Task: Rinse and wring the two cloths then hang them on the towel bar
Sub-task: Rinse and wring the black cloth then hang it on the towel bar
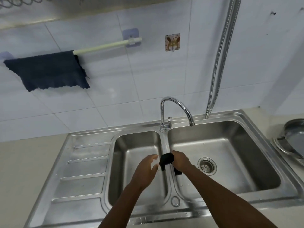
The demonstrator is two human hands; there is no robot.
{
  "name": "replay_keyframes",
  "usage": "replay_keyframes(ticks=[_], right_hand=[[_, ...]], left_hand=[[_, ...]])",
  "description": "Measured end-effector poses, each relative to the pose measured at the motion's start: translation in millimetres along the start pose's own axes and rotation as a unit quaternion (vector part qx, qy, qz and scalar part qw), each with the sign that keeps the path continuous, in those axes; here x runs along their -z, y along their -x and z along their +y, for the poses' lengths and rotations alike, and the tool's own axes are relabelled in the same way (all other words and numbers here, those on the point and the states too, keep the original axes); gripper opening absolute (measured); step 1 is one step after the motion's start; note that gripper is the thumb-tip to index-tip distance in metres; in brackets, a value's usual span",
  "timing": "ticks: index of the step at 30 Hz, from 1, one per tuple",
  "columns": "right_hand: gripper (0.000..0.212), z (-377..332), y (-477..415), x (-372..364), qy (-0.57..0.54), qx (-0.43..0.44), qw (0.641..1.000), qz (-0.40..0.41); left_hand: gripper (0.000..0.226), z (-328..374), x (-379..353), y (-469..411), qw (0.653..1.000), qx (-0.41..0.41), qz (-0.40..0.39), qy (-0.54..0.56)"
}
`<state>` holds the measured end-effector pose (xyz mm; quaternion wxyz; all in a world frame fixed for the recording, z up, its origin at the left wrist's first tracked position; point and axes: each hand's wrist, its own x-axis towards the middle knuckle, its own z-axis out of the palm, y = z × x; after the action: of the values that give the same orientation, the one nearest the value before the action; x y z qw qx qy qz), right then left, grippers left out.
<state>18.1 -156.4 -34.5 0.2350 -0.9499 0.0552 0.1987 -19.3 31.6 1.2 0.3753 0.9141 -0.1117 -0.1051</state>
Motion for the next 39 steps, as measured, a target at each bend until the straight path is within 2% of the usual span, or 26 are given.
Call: replay_keyframes(ticks=[3, 6, 8, 15, 17, 20, 22, 24, 27, 29, 33, 34, 37, 39], right_hand=[[0.029, -1.3, -10.4, -8.9, -0.036, 0.010, 0.999, 0.006], [0.012, -1.3, -15.0, -14.4, -0.084, 0.015, 0.996, 0.015], [0.013, 0.6, -17.2, -14.5, -0.128, 0.003, 0.992, 0.013], [0.037, -1.1, -6.0, -5.9, -0.143, 0.117, 0.982, 0.042], [0.044, -7.1, 1.2, 4.4, -0.158, 0.122, 0.977, 0.073], [0.051, -20.1, 18.2, 26.8, -0.193, 0.133, 0.963, 0.130], [0.049, -31.6, 32.2, 43.7, -0.231, 0.152, 0.947, 0.163], [0.044, -44.2, 48.2, 59.0, -0.275, 0.163, 0.931, 0.175], [0.038, -60.0, 66.4, 75.7, -0.315, 0.182, 0.912, 0.188], [0.036, -66.5, 74.1, 85.5, -0.325, 0.195, 0.902, 0.206], [0.041, -61.9, 79.5, 101.0, -0.295, 0.227, 0.898, 0.235], [0.045, -58.6, 80.2, 103.1, -0.270, 0.243, 0.900, 0.240], [0.050, -48.9, 79.0, 101.8, -0.198, 0.278, 0.915, 0.214], [0.045, -44.9, 76.4, 97.2, -0.164, 0.276, 0.932, 0.168]], left_hand=[[0.035, -8.0, 3.1, 1.0, 1.000, 0.010, 0.006, 0.008], [0.036, -12.6, 7.8, 0.9, 1.000, 0.004, 0.014, 0.010], [0.036, -12.5, 10.1, 0.9, 1.000, 0.000, 0.018, 0.010], [0.041, -20.0, 9.1, -7.5, 1.000, 0.000, 0.016, 0.009], [0.050, -20.5, 9.4, -12.8, 1.000, -0.004, 0.003, 0.004], [0.078, -15.4, 9.2, -21.7, 0.999, -0.029, -0.025, -0.002], [0.102, -6.4, 9.4, -25.7, 0.998, -0.047, -0.037, 0.025], [0.117, 8.0, 12.4, -28.2, 0.993, -0.067, -0.048, 0.082], [0.104, 22.0, 13.6, -33.1, 0.976, -0.116, -0.060, 0.175], [0.090, 24.1, 14.9, -32.9, 0.976, -0.096, -0.058, 0.188], [0.016, 20.9, 28.7, -30.6, 0.986, -0.069, -0.053, 0.140], [0.007, 23.3, 35.3, -30.2, 0.986, -0.070, -0.068, 0.134], [0.011, 30.7, 54.2, -30.1, 0.981, -0.061, -0.125, 0.132], [0.016, 33.9, 66.2, -28.9, 0.975, -0.031, -0.157, 0.151]])
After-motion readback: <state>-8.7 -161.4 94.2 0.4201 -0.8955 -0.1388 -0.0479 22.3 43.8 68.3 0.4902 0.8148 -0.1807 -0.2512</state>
